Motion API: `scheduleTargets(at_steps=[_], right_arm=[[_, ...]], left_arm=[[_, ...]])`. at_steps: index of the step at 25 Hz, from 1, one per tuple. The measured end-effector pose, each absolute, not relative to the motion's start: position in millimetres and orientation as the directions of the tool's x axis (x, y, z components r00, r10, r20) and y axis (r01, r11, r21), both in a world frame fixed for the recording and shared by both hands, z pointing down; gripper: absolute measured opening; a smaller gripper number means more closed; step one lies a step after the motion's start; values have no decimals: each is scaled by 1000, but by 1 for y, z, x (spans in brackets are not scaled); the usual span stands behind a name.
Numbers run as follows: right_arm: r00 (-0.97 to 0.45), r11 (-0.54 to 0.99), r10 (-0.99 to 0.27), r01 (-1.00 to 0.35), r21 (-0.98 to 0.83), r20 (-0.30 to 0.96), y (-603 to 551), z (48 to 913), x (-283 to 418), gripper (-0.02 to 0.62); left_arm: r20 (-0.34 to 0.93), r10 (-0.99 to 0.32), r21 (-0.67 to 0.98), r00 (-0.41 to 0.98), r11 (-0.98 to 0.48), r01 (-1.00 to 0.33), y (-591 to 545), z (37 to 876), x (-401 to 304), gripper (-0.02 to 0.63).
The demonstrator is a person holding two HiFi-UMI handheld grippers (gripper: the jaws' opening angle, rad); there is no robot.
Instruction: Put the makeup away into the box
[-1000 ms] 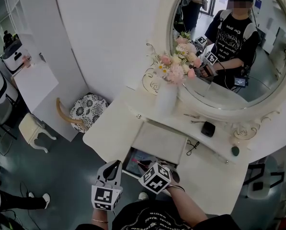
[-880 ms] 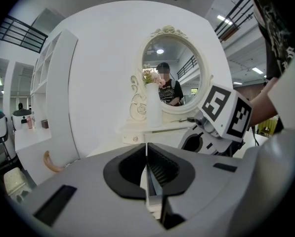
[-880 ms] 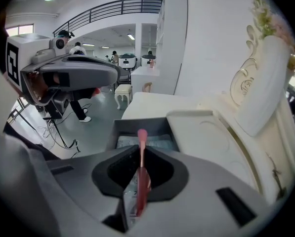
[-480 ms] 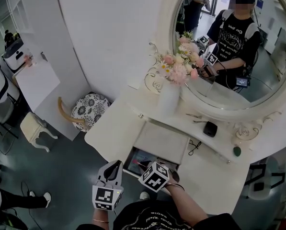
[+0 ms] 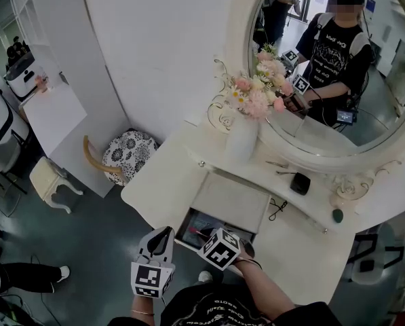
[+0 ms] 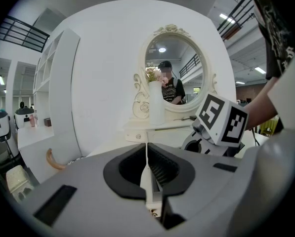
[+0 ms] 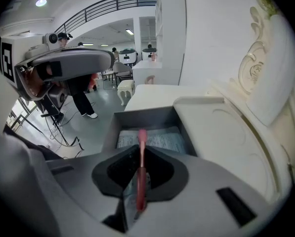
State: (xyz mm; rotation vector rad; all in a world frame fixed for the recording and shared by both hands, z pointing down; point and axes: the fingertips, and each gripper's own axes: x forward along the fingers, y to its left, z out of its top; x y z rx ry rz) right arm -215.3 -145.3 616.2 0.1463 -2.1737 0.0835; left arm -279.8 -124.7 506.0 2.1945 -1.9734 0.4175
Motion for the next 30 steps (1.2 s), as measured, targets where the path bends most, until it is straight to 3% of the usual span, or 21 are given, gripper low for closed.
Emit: scheduleTargets(at_steps=[26, 30], right_arm=[[-553, 986, -34, -155, -63, 832, -146, 636, -211, 54], [-564, 986, -12, -145, -86, 826, -145, 635, -211, 77]], left_arm=[[326, -942, -61, 84, -110, -992, -126, 511, -282, 23], [327, -941, -61, 82, -108, -992, -127, 511, -283, 23]])
